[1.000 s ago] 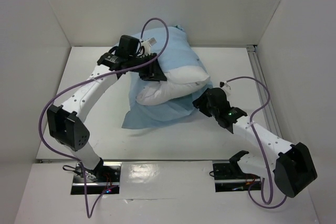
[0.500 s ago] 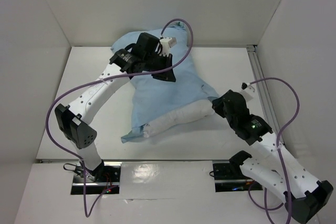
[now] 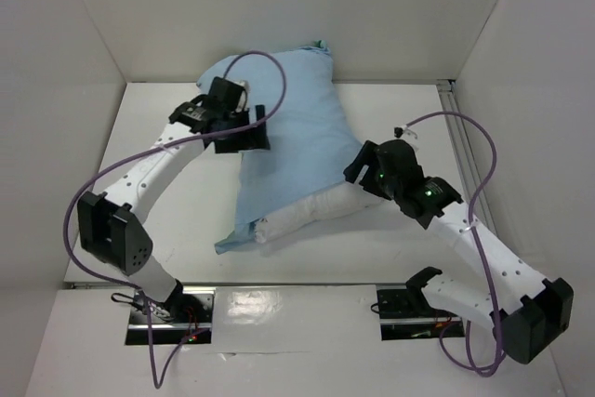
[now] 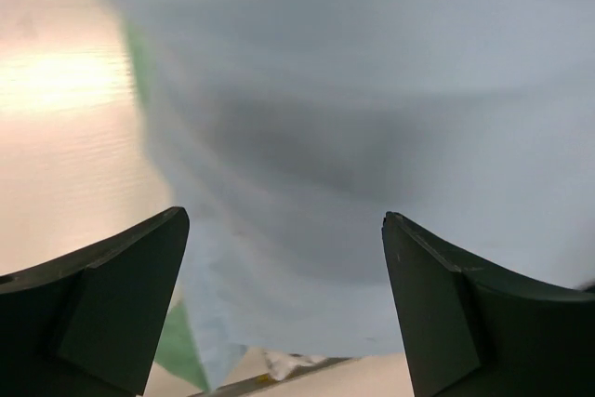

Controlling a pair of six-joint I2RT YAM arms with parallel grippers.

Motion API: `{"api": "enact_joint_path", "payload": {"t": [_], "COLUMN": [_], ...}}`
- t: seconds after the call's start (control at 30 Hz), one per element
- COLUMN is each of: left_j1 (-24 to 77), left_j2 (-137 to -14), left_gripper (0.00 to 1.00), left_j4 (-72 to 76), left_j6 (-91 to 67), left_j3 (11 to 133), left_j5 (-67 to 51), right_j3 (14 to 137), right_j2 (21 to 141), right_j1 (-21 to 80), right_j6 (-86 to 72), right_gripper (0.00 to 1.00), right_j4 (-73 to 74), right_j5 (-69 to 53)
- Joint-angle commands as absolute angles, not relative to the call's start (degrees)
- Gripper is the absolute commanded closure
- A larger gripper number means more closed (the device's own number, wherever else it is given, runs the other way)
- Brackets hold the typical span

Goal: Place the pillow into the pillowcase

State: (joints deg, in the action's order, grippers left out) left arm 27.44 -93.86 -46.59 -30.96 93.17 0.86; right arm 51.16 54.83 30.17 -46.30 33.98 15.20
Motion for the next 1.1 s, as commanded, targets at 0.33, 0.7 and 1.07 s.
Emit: {"api": "enact_joint_path", "payload": {"t": [0.33,0.7,1.07], "left_j1": [17.9,17.1,17.8], "left_j2": [-72.5,-59.0,-57.2], "left_gripper": [0.22,0.01,0.31], "left_j4": [-30.7,-27.3,-21.5], "left_j6": [-39.5,-47.0,-48.2], "left_j3": [59.6,40.3,33.5], "left_j5": [-14.9,-22.5,-25.1], "right_j3": [52.5,50.1,51.5], "right_j2": [53.5,52.7,68.2], "right_j1": [32.2,34.0,56.9], "right_j6": [-42.6,-31.7,-37.5], "right_gripper": [0.18,0.16,0.16], "right_j4": [28.5,31.3,20.4], "right_j5": [15.0,-6.7,6.1]}}
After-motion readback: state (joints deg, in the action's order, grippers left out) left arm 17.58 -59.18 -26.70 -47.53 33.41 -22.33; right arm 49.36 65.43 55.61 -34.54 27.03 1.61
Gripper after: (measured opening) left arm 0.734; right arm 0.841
